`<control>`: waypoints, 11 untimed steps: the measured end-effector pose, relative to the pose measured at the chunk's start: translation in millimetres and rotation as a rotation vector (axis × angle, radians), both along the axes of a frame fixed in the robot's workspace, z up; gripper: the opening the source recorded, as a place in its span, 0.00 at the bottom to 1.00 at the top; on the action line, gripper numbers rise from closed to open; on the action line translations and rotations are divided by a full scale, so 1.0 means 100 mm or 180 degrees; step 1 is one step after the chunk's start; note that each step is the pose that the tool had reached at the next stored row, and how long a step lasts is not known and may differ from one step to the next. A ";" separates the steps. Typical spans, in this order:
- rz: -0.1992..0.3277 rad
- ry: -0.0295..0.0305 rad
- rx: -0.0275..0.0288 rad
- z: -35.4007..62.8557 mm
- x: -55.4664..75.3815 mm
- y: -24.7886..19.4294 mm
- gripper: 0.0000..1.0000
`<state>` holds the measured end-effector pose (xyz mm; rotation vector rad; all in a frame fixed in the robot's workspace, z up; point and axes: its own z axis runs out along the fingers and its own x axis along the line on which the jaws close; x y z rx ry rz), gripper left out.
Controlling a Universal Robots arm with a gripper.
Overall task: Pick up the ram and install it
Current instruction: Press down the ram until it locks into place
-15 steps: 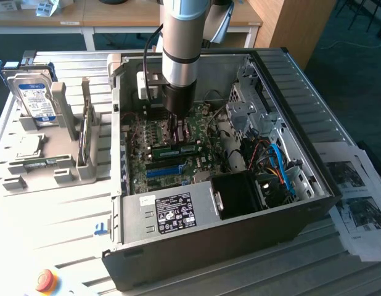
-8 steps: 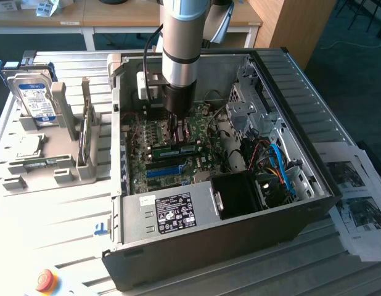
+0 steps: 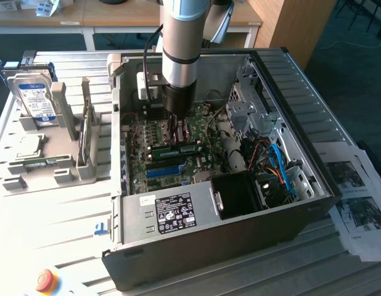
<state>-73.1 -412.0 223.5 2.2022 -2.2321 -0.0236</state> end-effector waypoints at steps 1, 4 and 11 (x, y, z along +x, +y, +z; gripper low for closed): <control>0.0000 0.0000 0.0000 0.000 0.00 0.000 0.10; 0.0000 0.0000 -0.0001 -0.007 0.00 0.000 0.10; 0.0000 0.0000 -0.0001 -0.016 0.00 0.000 0.10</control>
